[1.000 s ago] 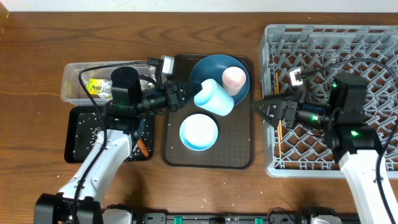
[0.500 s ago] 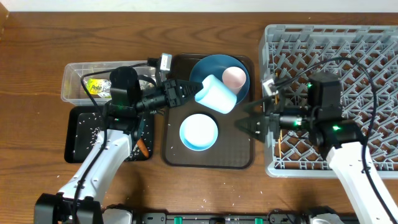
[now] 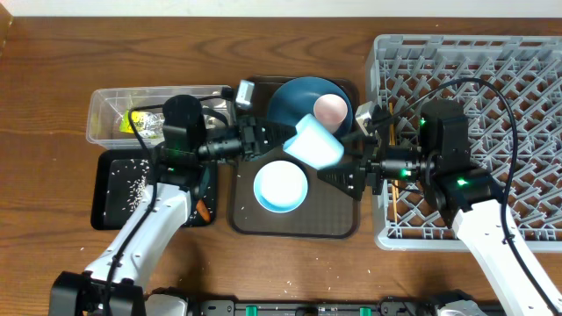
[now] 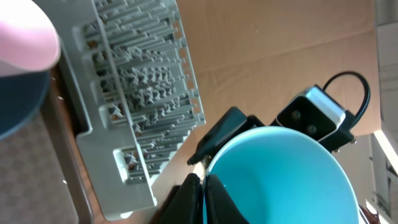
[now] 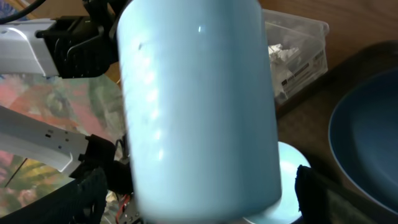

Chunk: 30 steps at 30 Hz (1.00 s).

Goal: Sort waste into correct bins and load items into the dishwasher rack
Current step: 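Move the right gripper left and grasp the blue cup from the left gripper, then release the left gripper and carry the blue cup right over the rack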

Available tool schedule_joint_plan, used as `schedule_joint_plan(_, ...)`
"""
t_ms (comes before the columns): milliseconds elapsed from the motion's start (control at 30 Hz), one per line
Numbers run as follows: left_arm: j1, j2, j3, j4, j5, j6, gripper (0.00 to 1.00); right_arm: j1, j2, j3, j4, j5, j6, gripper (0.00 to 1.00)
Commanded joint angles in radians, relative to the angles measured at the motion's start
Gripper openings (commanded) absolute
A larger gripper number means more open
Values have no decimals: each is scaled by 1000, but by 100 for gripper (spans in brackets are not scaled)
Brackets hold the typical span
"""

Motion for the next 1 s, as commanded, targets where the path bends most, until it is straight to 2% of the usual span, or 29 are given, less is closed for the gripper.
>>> schedule_joint_plan(0,-21,-5,11,12,21,-14,6,13,3,-6,14,8,8,91)
schedule_joint_plan(100,-25,-5,11,11,21,-14,6,21,3,-6,24,7,8,86)
schedule_joint_plan(200,-25,-5,11,11,21,-14,6,21,3,-6,34,7,11,68)
schedule_joint_plan(267,-25,-5,11,11,21,-14,6,21,3,-6,51,6,30,62)
schedule_joint_plan(967,-25,-5,-18,-41,25,-13,6,-2,3,-6,169,81,53,54)
